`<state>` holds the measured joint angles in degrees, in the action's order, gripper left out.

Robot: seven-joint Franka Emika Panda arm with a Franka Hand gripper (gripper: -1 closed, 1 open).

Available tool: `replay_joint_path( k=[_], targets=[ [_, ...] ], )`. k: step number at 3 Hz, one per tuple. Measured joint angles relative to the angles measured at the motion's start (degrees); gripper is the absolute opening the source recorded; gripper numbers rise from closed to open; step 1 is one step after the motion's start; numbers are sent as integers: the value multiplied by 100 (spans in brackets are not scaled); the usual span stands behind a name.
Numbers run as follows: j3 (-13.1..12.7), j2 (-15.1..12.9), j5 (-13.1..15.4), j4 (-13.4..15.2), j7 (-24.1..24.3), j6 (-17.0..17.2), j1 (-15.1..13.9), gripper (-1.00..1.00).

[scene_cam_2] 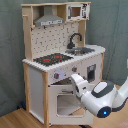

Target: Play with the kitchen

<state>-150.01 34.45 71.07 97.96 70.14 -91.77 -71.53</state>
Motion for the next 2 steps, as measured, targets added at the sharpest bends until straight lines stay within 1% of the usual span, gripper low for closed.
replay_joint_path(
  k=[2],
  targets=[
    [46, -23, 1, -450, -1517, 74, 4, 100]
  ],
)
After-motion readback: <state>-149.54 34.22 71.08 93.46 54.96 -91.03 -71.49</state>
